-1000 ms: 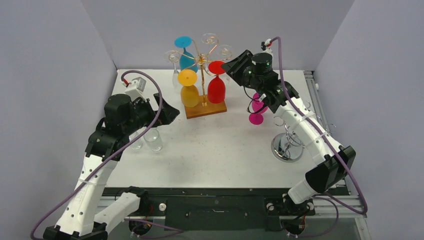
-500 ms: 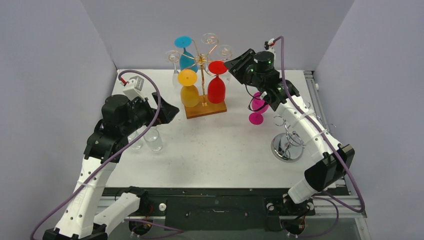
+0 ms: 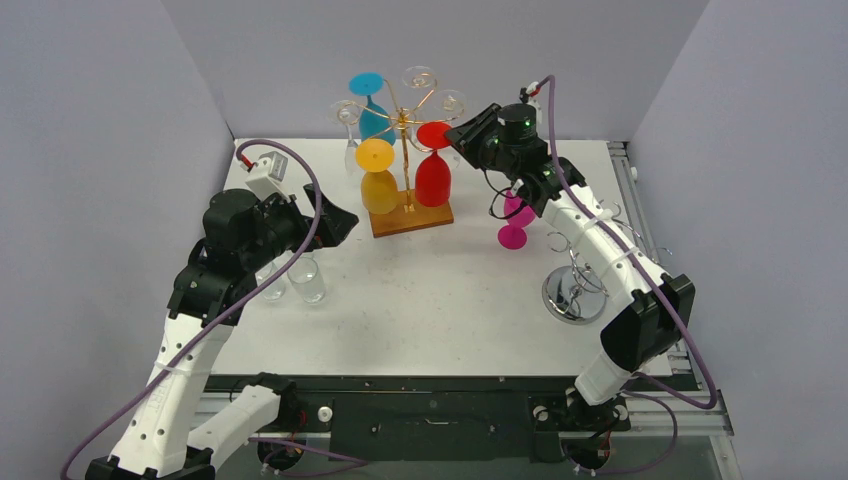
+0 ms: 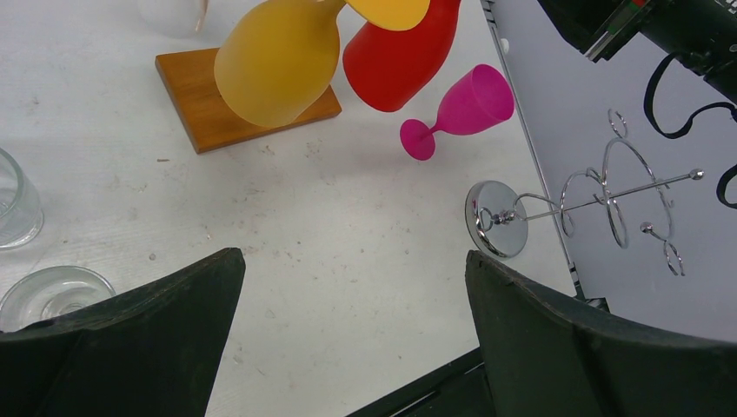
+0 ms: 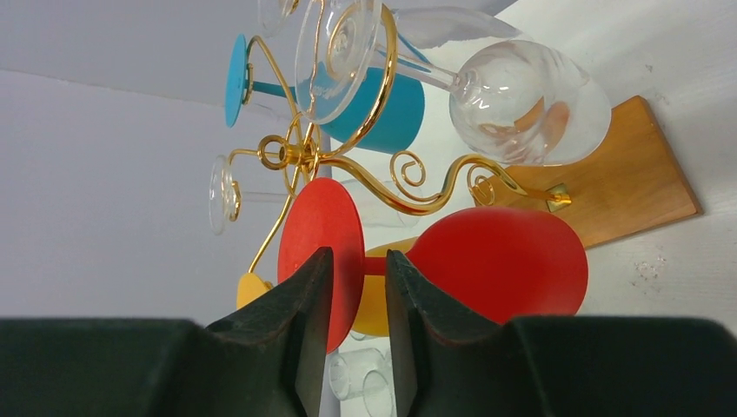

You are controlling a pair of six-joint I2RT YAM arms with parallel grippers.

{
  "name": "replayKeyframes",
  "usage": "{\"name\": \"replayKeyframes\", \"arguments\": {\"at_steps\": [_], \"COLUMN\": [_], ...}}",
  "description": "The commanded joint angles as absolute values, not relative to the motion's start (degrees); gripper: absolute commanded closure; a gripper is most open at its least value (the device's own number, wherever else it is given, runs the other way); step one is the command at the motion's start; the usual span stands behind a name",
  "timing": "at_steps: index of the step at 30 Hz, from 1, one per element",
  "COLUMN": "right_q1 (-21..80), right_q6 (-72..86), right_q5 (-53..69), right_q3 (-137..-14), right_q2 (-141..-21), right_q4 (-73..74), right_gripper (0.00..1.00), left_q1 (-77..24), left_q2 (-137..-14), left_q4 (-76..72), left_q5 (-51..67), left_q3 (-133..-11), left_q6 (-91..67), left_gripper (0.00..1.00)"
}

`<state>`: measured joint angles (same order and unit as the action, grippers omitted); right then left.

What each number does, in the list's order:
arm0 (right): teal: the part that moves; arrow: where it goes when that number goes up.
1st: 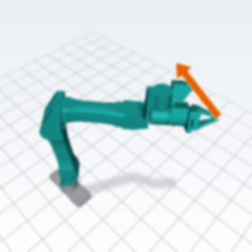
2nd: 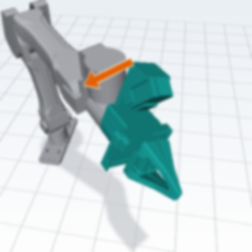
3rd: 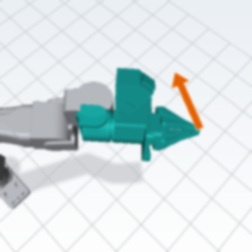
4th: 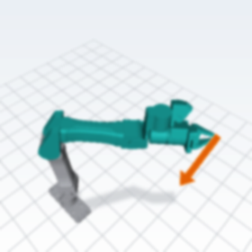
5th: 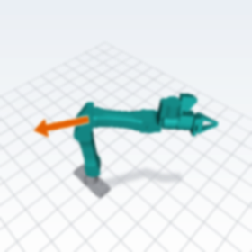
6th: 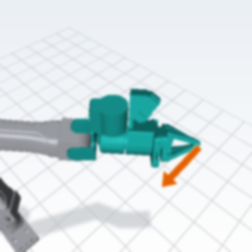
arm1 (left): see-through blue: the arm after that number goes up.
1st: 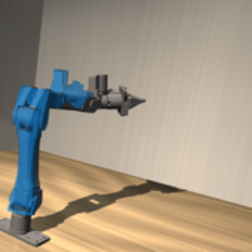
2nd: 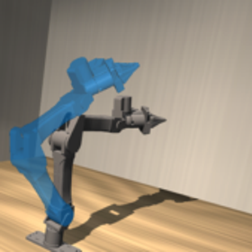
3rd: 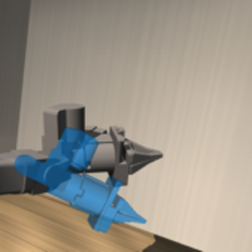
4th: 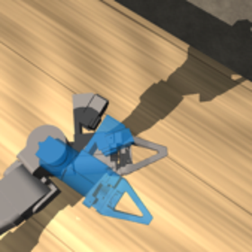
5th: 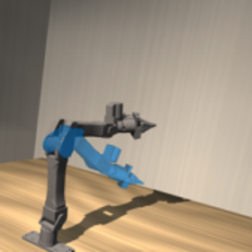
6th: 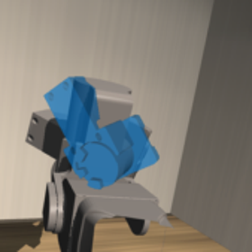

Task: Take the wine glass off the wine glass rack
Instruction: Pick up the wine glass from the wine rack.

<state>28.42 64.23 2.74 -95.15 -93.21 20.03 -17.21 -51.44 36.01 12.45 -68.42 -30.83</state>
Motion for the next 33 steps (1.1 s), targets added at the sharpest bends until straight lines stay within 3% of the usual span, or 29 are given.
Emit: {"name": "replayKeyframes", "arguments": {"at_steps": [1, 4, 6, 33], "right_q1": [28.21, 28.14, 28.08, 28.00], "right_q6": [65.69, 66.08, 66.40, 75.67], "right_q5": [3.69, 3.36, 3.19, 8.87], "right_q3": [-96.59, -96.23, -95.85, -83.84], "right_q2": [-92.74, -92.16, -91.65, -85.28], "right_q4": [16.17, 16.10, 15.78, 2.04], "right_gripper": [0.78, 0.97, 1.00, 1.00], "left_q1": [-17.48, -17.49, -17.49, -17.49], "left_q2": [-50.84, -50.89, -50.89, -51.13], "left_q4": [32.30, 32.15, 32.09, 31.49], "left_q5": [12.66, 12.81, 12.83, 13.28], "left_q3": [-68.91, -68.70, -68.65, -67.35], "left_q6": [-30.45, -30.47, -30.49, -31.28], "left_gripper": [0.04, 0.04, 0.04, 0.04]}}
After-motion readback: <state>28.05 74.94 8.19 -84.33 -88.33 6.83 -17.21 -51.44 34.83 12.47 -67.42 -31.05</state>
